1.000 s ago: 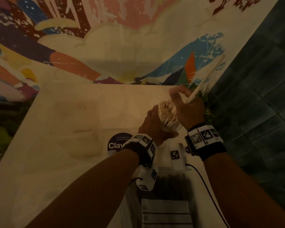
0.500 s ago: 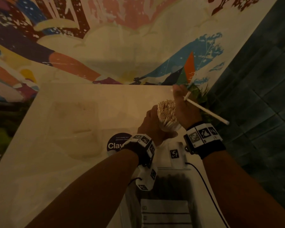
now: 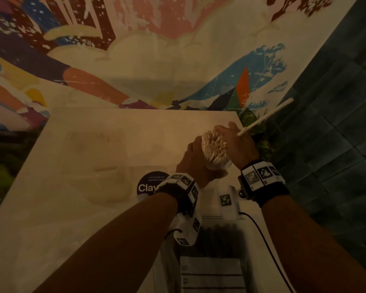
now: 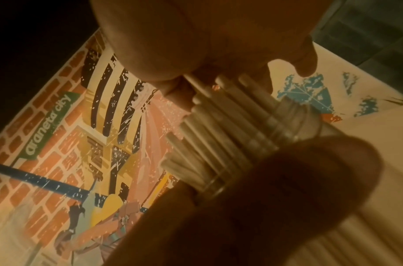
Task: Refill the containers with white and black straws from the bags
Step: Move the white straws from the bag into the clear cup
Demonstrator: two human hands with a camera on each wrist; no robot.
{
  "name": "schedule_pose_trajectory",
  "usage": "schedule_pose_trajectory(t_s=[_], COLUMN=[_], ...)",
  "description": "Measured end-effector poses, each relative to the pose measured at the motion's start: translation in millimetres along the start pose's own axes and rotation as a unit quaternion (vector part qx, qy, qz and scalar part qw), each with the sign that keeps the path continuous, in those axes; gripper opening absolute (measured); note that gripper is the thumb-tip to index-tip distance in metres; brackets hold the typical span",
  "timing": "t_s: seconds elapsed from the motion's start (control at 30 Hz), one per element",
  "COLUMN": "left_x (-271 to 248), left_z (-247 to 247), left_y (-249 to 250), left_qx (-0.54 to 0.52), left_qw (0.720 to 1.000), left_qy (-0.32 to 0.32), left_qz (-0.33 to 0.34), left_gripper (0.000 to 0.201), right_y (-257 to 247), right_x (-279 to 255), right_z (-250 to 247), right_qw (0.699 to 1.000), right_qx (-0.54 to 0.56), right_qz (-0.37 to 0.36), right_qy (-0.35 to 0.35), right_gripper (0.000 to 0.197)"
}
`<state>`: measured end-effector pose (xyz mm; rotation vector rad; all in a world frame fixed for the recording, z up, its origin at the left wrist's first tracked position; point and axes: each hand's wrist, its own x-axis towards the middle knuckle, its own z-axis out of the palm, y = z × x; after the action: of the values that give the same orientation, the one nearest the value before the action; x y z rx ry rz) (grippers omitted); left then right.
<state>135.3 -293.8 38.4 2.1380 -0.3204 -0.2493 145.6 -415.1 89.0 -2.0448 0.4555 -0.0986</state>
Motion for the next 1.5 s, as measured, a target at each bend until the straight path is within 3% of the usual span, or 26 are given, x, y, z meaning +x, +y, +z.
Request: schedule_pose_trajectory(t_s=[0.03,0.13,0.17,0.3,0.43,0.5,0.57,0.63,0.73,0.77,0.83,0.9,0.93,1.03,1.1,1.23,1.33,1.43,1.5], left_x=[0.8,0.5,0.2,0.2,0.2,0.0,-0.5,2.5,4.7,4.7,5.2,5.5,7.7,8.1,7.9,6.1,13.4,14.9,13.1], left_z=[0.6,1.2,0.7,0.3,-0.3,-0.8,-1.3,0.9,2.3,2.2,2.8,4.8,8.9,8.0,5.4,1.9,5.0,6.5,5.9], left_y=[-0.7,-0.7,-0.5,-1.2,0.4,1.3,1.4,-1.2,-3.6,-3.4,-4.1,-3.3,-5.7,-4.0,-5.4,-2.5,-8.6,-12.9,-6.6], left_qx=[0.002,0.002,0.001,0.004,0.015,0.017,0.02,0.027,0.03,0.035,0.045,0.09,0.127,0.183,0.145,0.138,0.146,0.149,0.216], left_qw=[1.0,1.0,1.0,1.0,1.0,1.0,1.0,1.0,0.999,0.999,0.999,0.996,0.991,0.981,0.989,0.988,0.988,0.986,0.965], left_qy=[0.001,0.0,-0.001,-0.009,-0.01,-0.009,-0.007,-0.004,-0.007,-0.004,0.001,-0.015,-0.024,-0.025,-0.023,-0.02,-0.017,0.019,0.005], left_qz=[0.0,-0.003,-0.006,-0.013,-0.005,-0.005,-0.007,-0.015,-0.015,-0.012,-0.01,0.007,0.026,0.055,0.035,0.073,0.051,0.066,0.147], left_gripper=[0.118,0.118,0.118,0.12,0.12,0.117,0.115,0.118,0.12,0.119,0.114,0.113,0.113,0.109,0.106,0.101,0.121,0.129,0.106], right_y=[-0.3,-1.8,-3.6,-12.9,-5.1,-5.4,-11.5,-20.4,-36.9,-39.5,-35.0,-23.0,-19.3,-20.1,-18.5,-10.4,-10.6,-11.7,-10.8], right_x=[0.5,-1.6,-1.8,-3.2,2.3,2.1,-4.2,-10.8,-17.7,-17.4,-14.5,-14.8,-14.5,-12.4,-14.6,-22.4,-17.8,-15.7,-18.0], right_z=[-1.8,-6.8,-7.9,-5.1,1.1,1.3,-0.6,-5.2,-7.3,-5.3,2.1,11.5,13.7,13.9,13.7,17.2,8.6,6.6,12.1], right_qw=[1.0,0.999,0.997,0.995,0.987,0.978,0.984,0.982,0.942,0.936,0.928,0.873,0.854,0.867,0.874,0.912,0.936,0.928,0.916], right_qx=[-0.02,-0.028,-0.026,0.029,-0.161,-0.204,-0.161,-0.069,-0.026,-0.071,-0.253,-0.444,-0.48,-0.468,-0.464,-0.359,-0.272,-0.317,-0.361], right_qz=[0.001,-0.039,-0.055,-0.061,-0.029,-0.034,-0.07,-0.145,-0.294,-0.31,-0.264,-0.194,-0.182,-0.157,-0.141,-0.2,-0.222,-0.196,-0.173], right_qy=[-0.006,0.016,0.037,0.075,0.011,-0.005,0.028,0.102,0.158,0.15,0.069,-0.05,-0.078,-0.071,-0.023,0.009,0.0,0.008,-0.027], right_gripper=[0.073,0.019,0.013,0.016,0.049,0.065,0.08,0.081,0.075,0.072,0.068,0.069,0.07,0.071,0.064,0.044,0.047,0.057,0.054])
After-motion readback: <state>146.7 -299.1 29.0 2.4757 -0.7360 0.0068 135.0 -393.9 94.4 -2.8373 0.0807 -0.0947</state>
